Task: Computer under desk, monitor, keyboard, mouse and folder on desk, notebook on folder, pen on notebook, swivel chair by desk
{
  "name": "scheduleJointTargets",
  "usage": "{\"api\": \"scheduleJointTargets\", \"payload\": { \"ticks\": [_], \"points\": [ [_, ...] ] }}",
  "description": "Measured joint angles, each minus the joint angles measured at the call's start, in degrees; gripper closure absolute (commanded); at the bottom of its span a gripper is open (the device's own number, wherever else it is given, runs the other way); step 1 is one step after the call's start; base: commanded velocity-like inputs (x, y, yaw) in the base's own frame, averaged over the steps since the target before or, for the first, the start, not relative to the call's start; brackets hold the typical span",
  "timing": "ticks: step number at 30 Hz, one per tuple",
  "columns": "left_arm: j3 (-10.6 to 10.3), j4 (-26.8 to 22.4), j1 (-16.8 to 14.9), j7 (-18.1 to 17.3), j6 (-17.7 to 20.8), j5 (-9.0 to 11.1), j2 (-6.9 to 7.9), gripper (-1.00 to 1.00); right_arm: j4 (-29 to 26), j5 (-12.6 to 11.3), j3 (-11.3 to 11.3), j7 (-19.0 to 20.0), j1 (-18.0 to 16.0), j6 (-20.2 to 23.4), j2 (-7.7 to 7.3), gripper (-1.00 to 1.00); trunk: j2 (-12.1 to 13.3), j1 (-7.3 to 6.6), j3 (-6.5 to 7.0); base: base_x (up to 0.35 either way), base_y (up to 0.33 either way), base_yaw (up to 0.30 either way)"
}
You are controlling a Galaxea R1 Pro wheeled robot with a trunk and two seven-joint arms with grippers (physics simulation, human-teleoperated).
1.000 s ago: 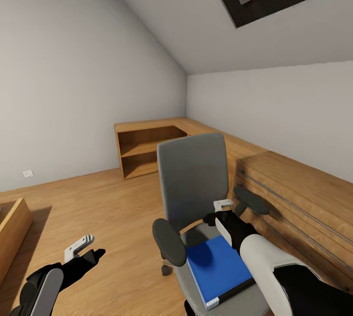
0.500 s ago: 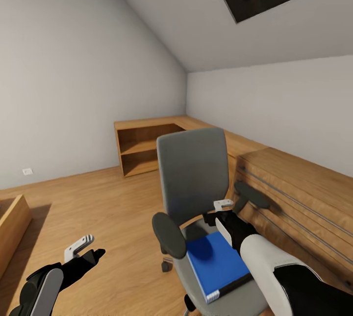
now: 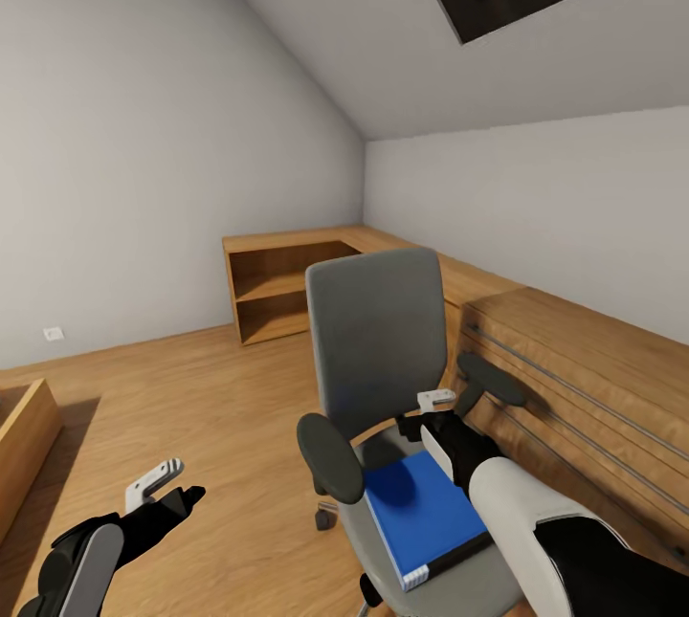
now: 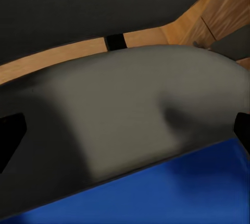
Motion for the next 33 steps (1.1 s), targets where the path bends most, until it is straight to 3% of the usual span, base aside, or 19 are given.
{"api": "scheduleJointTargets", "payload": {
  "ticks": [14,33],
  "points": [
    [2.4,0.4,0.0,-0.2,-0.1,0.2,0.15,-1.0,0.0,0.0,0.0,0.0,0.0,0.0,-1.06,-1.0,0.0,-0.01,0.0,0.029,0.0,0.0],
    [2.8,0.4,0.0,-0.2,0.0,0.2,0.07,-1.0,0.0,-0.1,0.0,-0.1,0.0,0.0,-1.15,-1.0,0.0,0.0,0.0,0.055,0.0,0.0]
  ]
}}
